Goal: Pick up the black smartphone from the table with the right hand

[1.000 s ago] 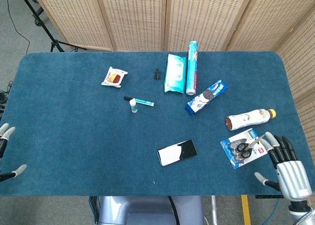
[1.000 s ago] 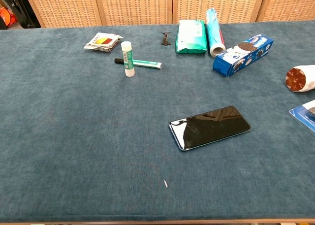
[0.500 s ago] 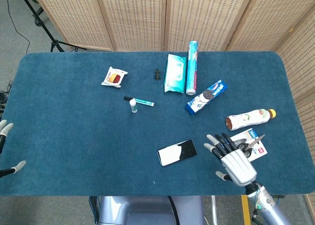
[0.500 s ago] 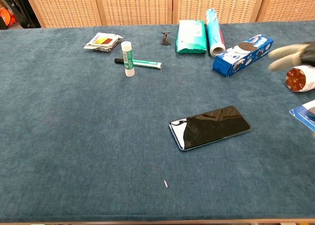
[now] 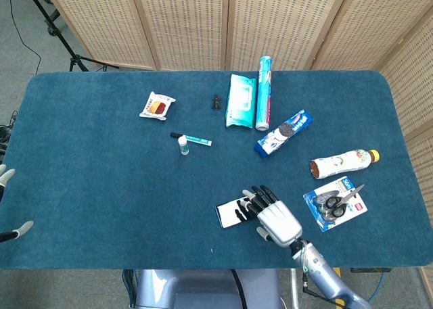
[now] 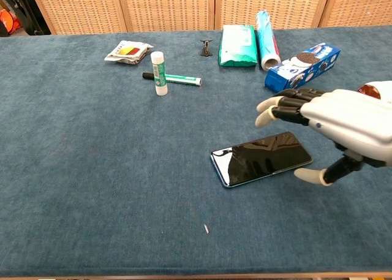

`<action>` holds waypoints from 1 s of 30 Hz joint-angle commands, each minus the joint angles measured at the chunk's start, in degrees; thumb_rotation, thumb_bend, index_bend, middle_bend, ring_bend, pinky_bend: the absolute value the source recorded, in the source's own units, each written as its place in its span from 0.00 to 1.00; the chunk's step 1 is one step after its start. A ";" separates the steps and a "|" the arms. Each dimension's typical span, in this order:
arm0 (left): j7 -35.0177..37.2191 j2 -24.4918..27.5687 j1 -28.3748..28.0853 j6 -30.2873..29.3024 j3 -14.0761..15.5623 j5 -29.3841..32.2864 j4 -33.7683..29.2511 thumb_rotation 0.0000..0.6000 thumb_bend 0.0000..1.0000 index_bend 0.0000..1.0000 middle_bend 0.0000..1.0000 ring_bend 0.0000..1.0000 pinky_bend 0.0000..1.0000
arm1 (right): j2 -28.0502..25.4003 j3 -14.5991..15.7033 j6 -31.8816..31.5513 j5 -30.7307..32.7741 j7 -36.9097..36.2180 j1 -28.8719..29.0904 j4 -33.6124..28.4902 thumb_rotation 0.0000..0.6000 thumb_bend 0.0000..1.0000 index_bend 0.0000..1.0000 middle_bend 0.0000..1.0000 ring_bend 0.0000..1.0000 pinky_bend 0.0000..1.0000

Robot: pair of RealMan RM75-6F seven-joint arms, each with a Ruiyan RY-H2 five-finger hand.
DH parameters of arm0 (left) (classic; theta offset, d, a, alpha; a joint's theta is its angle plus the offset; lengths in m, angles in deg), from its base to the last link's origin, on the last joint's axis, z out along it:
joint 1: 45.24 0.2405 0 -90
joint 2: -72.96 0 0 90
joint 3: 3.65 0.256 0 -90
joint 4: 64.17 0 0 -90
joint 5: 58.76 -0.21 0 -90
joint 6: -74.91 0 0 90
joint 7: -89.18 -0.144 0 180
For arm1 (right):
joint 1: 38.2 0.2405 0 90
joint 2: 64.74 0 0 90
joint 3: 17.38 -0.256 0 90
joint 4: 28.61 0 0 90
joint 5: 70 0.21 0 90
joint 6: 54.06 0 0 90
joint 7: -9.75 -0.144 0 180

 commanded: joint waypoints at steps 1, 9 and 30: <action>-0.10 -0.01 -0.05 0.06 -0.03 0.02 0.00 1.00 0.00 0.00 0.00 0.00 0.00 | 2.21 -0.55 1.17 1.89 1.51 1.11 1.55 1.00 0.32 0.21 0.14 0.04 0.09; 0.20 0.05 -0.10 0.18 -0.05 0.11 0.09 1.00 0.00 0.00 0.00 0.00 0.00 | 7.82 0.22 1.36 3.72 2.99 2.55 7.58 1.00 0.36 0.23 0.16 0.05 0.09; 1.27 0.49 -0.17 0.66 -0.08 0.54 0.00 1.00 0.00 0.00 0.00 0.00 0.00 | 11.73 0.77 -0.09 4.74 0.08 5.02 13.57 1.00 0.45 0.29 0.23 0.13 0.16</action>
